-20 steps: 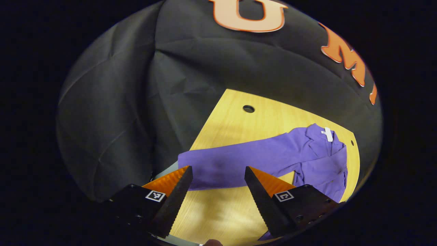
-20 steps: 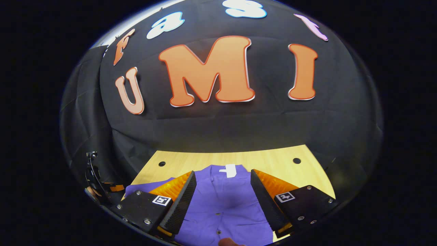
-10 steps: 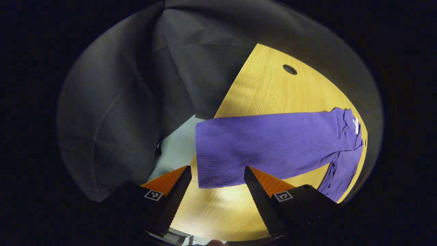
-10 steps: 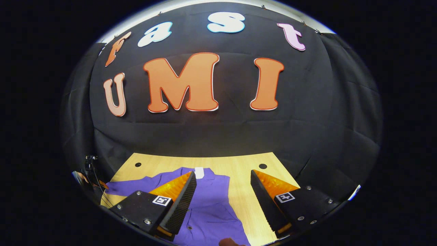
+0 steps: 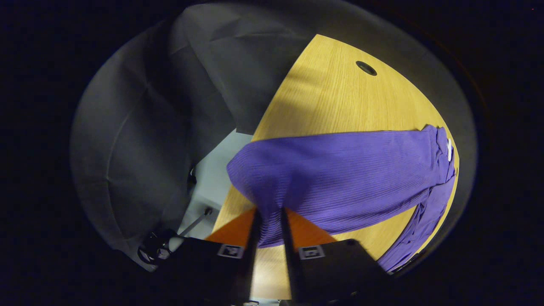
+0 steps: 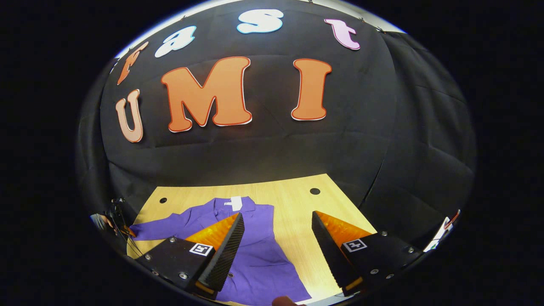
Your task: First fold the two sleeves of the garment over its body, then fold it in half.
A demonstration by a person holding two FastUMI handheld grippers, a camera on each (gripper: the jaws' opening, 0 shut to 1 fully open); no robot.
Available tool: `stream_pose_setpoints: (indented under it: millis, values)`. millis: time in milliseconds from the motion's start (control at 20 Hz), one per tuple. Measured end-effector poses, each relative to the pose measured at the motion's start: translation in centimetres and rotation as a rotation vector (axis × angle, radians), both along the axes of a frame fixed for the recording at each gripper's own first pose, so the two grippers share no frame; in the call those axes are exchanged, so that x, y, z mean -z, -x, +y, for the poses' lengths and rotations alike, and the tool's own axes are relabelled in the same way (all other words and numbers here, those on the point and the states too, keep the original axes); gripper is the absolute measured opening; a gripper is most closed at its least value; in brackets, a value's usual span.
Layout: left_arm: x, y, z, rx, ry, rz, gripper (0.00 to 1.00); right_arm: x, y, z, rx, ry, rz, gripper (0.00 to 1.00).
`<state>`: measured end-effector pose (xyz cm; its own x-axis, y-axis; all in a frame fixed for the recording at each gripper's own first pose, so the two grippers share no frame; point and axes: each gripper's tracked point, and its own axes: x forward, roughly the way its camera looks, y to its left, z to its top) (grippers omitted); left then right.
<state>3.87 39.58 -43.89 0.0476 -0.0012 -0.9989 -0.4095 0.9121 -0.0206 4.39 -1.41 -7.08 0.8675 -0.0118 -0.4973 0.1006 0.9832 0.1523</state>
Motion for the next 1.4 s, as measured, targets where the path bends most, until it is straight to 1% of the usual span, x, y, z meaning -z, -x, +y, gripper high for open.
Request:
stream_pose_setpoints:
  millis: [50, 100, 200, 300, 450, 550, 650, 850, 1000, 1200, 1300, 1400]
  values:
    - [0.1, -0.1, -0.2, 0.011, -0.002, 0.006, 0.13, 0.2, 0.1, -0.2, -0.006, 0.004, 0.003, 0.95]
    - [-0.6, -0.3, -0.7, 0.016, -0.005, 0.003, 0.1, 0.5, 0.2, -0.7, -0.009, 0.007, 0.005, 0.95]
    - [-1.8, -0.9, -1.1, 0.033, -0.029, -0.011, 0.09, 0.3, 0.2, -2.2, -0.012, -0.002, -0.001, 0.95]
    - [-5.2, -2.3, -2.4, 0.073, -0.062, -0.067, 0.09, -0.2, -0.4, -3.0, -0.018, -0.017, -0.03, 0.95]
    - [-9.7, -4.1, -5.3, 0.14, -0.074, -0.136, 0.09, -0.5, -0.9, -4.0, -0.032, -0.032, -0.06, 0.95]
    - [-13.5, -5.4, -8.2, 0.194, -0.073, -0.186, 0.09, -0.3, -0.7, -4.7, -0.045, -0.039, -0.077, 0.95]
    - [-16.0, -6.3, -10.8, 0.237, -0.066, -0.218, 0.09, 0.0, -0.5, -5.4, -0.048, -0.037, -0.084, 0.95]
    - [-21.3, -9.4, -18.9, 0.368, -0.047, -0.297, 0.09, 0.7, 0.1, -6.4, -0.055, -0.043, -0.1, 0.95]
    - [-25.0, -12.0, -27.1, 0.494, -0.031, -0.35, 0.09, 1.5, 1.4, -7.5, -0.063, -0.032, -0.089, 0.95]
    - [-26.0, -13.8, -36.9, 0.627, 0.002, -0.37, 0.09, 1.9, 2.3, -9.2, -0.065, -0.022, -0.093, 0.95]
    - [-25.8, -14.6, -42.0, 0.681, 0.03, -0.365, 0.09, 2.5, 2.9, -9.6, -0.069, -0.051, -0.087, 0.95]
    - [-25.8, -15.3, -45.4, 0.725, 0.045, -0.368, 0.09, 3.2, 3.4, -10.2, -0.071, -0.061, -0.075, 0.95]
